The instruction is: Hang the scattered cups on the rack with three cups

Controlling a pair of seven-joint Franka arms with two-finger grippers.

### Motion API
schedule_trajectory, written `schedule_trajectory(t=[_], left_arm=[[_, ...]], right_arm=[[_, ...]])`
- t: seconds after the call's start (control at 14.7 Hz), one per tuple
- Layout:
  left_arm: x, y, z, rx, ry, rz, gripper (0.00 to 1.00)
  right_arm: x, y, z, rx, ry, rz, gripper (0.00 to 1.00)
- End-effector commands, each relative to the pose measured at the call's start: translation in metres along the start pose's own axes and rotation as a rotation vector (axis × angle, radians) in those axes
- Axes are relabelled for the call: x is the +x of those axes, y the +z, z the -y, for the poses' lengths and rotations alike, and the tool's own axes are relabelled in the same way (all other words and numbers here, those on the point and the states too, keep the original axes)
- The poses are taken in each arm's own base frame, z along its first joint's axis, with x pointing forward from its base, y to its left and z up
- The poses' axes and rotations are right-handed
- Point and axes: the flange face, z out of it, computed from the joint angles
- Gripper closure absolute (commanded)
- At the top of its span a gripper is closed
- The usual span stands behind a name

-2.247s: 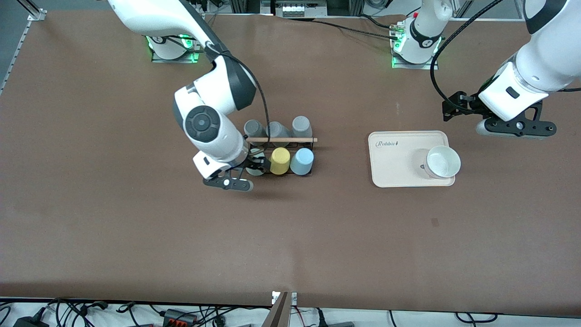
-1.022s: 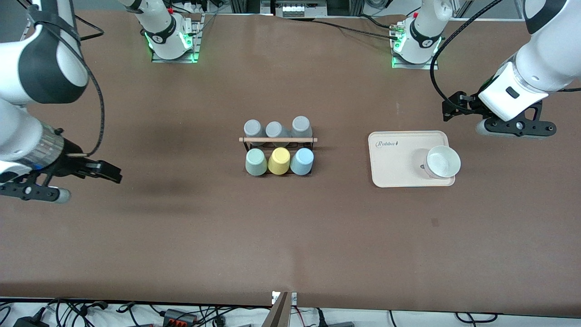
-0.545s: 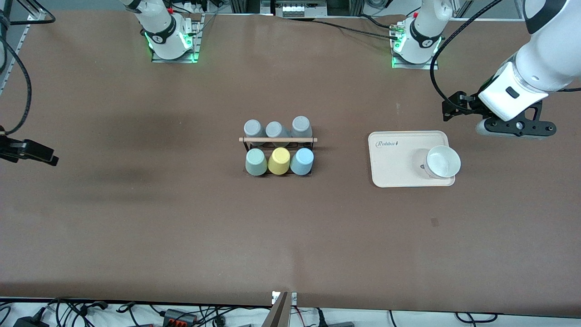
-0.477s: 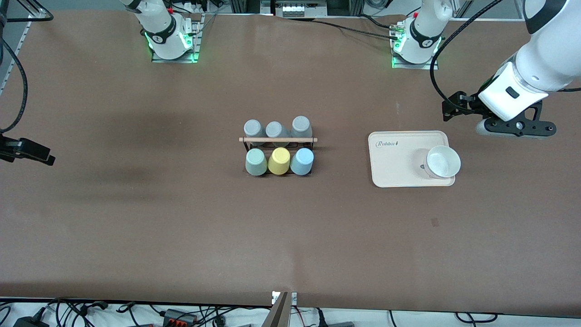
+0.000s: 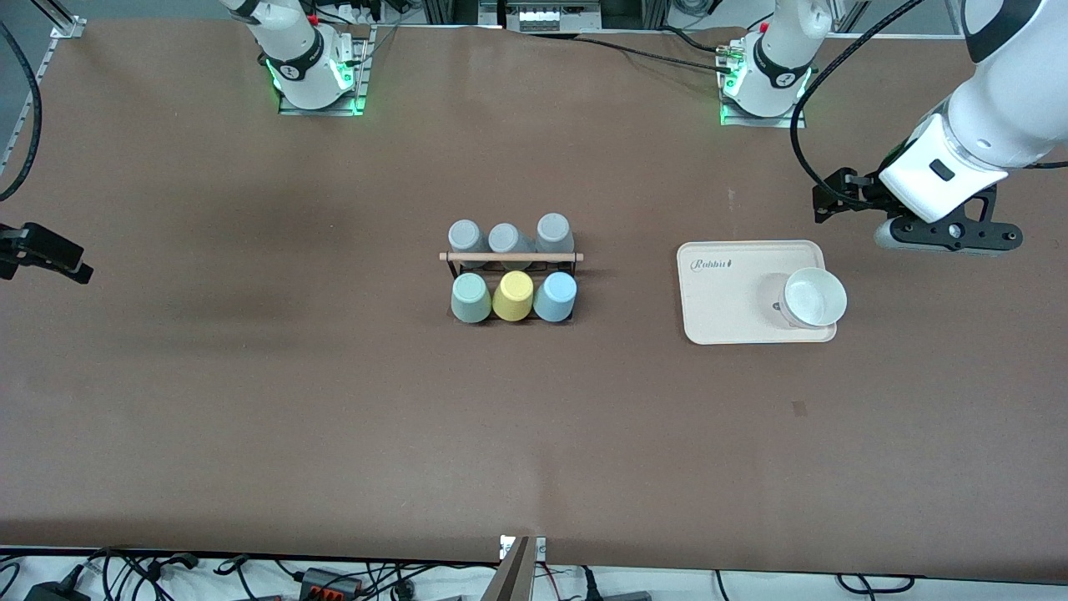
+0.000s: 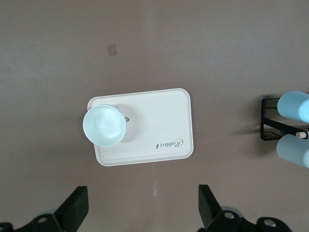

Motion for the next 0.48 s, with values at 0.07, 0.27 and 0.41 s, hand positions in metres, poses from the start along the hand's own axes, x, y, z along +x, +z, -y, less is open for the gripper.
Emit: schedule_trajectory(t=[0.07, 0.27, 0.41], left_arm=[[-0.003, -0.004, 0.001, -0.021, 0.012, -0.006, 0.00], [-0.003, -0.004, 0.002, -0.021, 0.010, -0.006, 0.00], [-0.003, -0.003, 0.002, -0.021, 0.010, -0.004, 0.00]], right_arm=[[-0.060, 0.016, -0.002, -0.005, -0.065, -0.025, 0.00], [-0.066, 0.014, -0.004, 0.000, -0.064, 0.027, 0.00], [-0.070, 0.005, 0.001, 0.003, -0.065, 0.059, 0.00]])
